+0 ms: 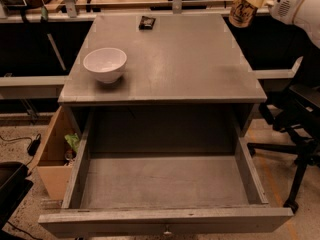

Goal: Move orange can near white bowl

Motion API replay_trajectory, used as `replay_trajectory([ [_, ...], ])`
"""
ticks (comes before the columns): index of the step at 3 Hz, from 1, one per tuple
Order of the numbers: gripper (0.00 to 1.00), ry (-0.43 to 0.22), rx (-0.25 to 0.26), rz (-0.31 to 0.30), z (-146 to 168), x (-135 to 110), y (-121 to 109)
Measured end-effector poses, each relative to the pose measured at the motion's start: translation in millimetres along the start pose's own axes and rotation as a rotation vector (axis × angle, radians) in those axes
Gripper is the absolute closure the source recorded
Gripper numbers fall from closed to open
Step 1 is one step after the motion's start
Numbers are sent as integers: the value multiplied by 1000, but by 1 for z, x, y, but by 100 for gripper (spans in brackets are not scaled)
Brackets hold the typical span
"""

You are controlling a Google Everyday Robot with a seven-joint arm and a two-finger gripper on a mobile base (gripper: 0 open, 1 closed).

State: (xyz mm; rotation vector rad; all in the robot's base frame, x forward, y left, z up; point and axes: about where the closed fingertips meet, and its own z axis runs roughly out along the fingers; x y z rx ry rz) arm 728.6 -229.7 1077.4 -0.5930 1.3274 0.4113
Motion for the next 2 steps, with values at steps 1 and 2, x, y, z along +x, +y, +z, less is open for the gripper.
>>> replay_trajectory([
  [1, 100, 70, -97, 58, -12, 35, 59],
  [2, 100, 169, -238, 95, -2, 86, 123],
])
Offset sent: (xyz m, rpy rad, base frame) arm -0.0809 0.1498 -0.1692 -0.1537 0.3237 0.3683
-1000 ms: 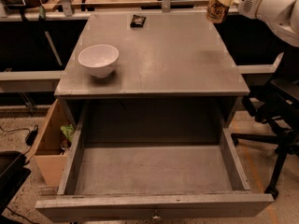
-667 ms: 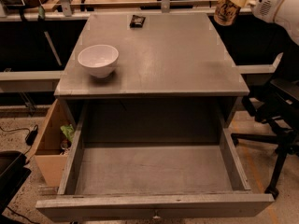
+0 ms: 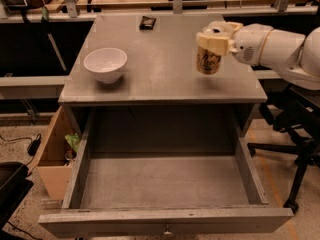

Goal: Move orange can near white bowl

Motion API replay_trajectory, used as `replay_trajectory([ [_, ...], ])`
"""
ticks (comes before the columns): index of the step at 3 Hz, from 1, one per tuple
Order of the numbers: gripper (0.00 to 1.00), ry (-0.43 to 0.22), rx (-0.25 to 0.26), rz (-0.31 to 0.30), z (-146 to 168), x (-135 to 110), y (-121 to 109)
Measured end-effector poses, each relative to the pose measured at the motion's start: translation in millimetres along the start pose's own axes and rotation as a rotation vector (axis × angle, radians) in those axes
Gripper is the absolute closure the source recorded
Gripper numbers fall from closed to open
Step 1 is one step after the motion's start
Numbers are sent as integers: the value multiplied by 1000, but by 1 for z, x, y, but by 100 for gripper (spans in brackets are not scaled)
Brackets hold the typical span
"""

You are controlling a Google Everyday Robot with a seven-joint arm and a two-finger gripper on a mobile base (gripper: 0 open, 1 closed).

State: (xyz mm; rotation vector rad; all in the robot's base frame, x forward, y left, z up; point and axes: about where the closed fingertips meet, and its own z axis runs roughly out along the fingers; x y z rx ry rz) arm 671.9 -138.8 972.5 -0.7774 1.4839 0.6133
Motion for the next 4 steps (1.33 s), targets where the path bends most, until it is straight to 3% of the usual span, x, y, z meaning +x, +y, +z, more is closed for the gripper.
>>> replay_trajectory([
  [1, 100, 48, -142, -25, 33, 19, 39],
  [3, 100, 36, -386, -86, 78, 13, 90],
  [4, 100, 9, -484, -48, 95, 9, 109],
])
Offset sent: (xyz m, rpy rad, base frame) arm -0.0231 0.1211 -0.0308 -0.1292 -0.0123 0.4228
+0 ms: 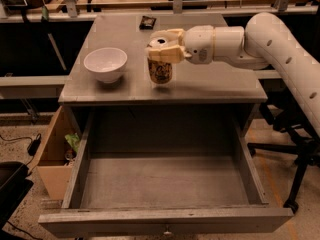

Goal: Move orange can near white bowl

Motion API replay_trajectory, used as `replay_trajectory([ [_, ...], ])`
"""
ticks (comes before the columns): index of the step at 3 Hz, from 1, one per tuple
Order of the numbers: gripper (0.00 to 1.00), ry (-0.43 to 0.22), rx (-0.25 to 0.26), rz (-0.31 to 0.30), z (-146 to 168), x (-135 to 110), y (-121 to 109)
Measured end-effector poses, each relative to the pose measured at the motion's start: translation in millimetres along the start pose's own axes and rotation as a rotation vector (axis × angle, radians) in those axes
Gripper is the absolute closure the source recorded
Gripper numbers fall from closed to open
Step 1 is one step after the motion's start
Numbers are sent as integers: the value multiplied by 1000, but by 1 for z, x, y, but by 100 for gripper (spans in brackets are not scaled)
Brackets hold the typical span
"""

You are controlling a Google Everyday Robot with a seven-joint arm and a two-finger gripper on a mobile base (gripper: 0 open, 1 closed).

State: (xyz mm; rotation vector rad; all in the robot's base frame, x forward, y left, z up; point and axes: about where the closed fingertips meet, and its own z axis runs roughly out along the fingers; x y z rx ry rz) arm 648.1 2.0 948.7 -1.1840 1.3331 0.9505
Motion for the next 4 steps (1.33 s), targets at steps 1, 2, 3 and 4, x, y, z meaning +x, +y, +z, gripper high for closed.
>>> replay_trajectory([
  [1, 100, -41, -77, 65, 19, 2, 4],
  [2, 100, -84, -127, 66, 34, 7, 6],
  [3, 82, -84, -131, 66, 36, 7, 7],
  [4, 59, -84, -137, 65, 39, 6, 8],
])
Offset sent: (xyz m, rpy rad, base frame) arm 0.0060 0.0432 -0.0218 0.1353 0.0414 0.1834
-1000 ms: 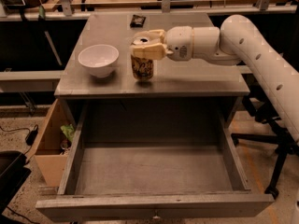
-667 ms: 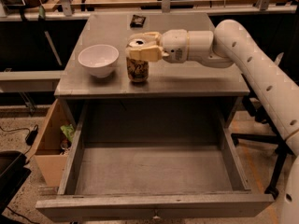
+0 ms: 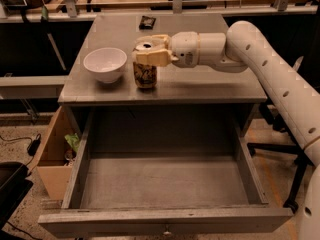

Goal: Move orange can near white bowl

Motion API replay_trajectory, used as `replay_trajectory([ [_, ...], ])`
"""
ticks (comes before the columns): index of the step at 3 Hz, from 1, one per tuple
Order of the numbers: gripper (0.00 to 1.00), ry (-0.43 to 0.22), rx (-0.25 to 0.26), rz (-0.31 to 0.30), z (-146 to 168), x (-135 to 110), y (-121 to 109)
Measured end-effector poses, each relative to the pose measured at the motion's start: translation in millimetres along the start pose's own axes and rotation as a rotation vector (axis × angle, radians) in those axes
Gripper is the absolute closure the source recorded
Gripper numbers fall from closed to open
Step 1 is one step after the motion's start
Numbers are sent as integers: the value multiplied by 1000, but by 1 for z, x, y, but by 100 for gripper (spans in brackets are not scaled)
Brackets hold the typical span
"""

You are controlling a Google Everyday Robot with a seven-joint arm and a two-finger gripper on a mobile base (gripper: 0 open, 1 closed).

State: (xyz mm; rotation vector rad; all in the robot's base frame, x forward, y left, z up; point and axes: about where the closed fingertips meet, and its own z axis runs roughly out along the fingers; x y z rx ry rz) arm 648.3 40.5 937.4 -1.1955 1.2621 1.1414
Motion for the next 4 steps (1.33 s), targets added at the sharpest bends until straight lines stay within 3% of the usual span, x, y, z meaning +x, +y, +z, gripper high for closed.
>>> replay_trajectory([
  [2, 12, -1, -10, 0, 6, -1, 2],
  [3, 0, -1, -15, -1, 9, -1, 3],
  [4, 0, -1, -15, -1, 9, -1, 3],
])
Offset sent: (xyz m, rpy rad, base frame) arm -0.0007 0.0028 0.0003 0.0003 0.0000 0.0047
